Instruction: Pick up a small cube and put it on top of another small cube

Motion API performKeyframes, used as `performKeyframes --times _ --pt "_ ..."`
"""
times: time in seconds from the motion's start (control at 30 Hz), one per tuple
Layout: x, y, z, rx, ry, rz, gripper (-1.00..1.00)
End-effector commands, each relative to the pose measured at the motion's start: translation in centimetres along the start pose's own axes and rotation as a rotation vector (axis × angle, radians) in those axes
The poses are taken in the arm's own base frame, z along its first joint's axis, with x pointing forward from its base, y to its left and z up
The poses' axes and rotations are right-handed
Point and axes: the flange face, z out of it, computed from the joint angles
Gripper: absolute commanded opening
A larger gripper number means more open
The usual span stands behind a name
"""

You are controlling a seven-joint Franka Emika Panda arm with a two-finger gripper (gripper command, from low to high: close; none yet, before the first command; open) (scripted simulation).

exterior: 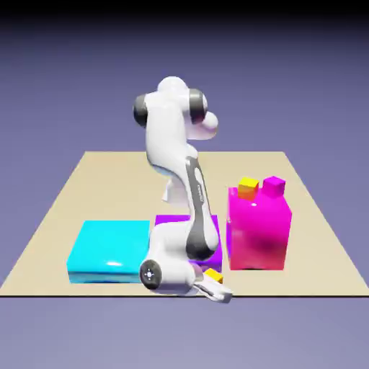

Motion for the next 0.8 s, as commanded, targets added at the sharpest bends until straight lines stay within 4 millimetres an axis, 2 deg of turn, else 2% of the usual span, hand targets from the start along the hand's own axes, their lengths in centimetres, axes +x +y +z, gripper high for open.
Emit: performKeyframes --times 0.0,0.03,0.07,0.2,0.37,0.53,0.67,0.7,0.77 --pt "-0.3 0.3 -1.9 -0.001 0.002 0.0 -1.0" --pt "-0.7 0.8 -3.8 -0.001 0.002 0.0 -1.0" --pt "-2.5 1.5 -4.4 -0.009 0.0 -0.015 -1.0" --pt "-11.1 5.4 -4.4 -0.06 0.008 -0.097 -1.0" --pt "-20.7 11.5 -2.9 -0.133 0.062 -0.185 -1.0" --pt "-28.5 18.6 0.4 -0.21 0.163 -0.249 -1.0" --pt "-32.7 24.1 3.8 -0.265 0.266 -0.275 -1.0" --pt "-32.7 24.1 3.8 -0.265 0.266 -0.275 -1.0" --pt "-31.8 24.0 6.3 -0.266 0.265 -0.276 -1.0"
